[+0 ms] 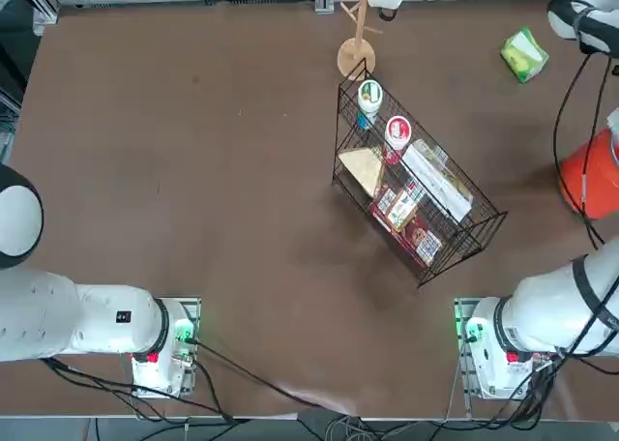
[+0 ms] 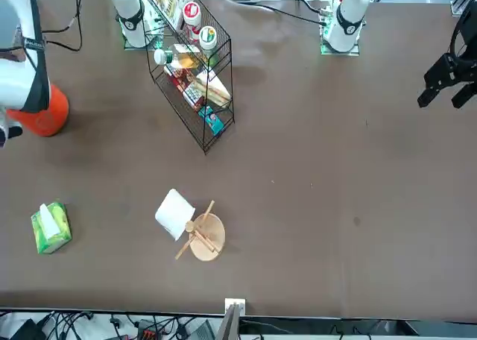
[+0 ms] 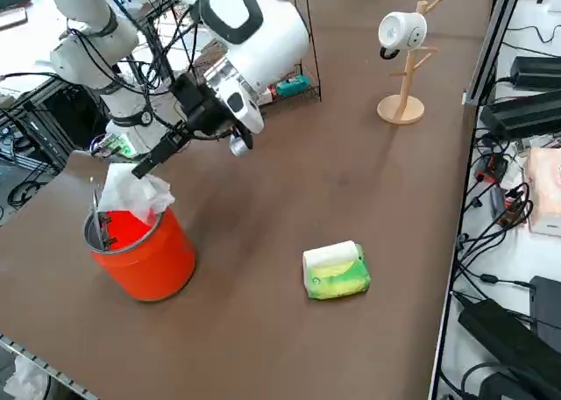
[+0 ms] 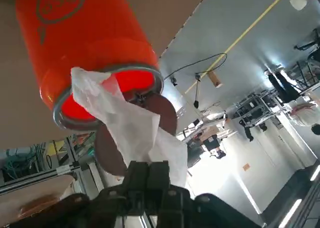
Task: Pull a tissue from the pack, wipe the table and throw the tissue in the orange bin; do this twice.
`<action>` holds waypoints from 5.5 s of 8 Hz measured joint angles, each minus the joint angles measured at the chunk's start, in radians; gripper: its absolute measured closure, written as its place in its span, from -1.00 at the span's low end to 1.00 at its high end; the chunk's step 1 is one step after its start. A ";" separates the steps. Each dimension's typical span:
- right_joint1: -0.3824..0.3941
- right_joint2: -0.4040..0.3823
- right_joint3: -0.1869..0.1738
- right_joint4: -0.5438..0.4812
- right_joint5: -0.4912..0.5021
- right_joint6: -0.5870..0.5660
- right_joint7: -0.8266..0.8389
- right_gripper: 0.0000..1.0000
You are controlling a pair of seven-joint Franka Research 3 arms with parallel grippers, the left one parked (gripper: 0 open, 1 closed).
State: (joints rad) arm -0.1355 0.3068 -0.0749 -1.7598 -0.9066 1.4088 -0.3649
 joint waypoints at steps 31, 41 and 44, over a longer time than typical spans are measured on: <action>-0.117 0.068 0.007 0.072 0.336 0.149 -0.118 0.63; -0.117 0.070 0.034 0.213 0.359 0.151 -0.217 0.24; -0.058 0.208 0.036 0.298 0.417 0.430 -0.212 -0.17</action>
State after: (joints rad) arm -0.1939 0.5144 -0.0385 -1.4619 -0.4892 1.8389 -0.5773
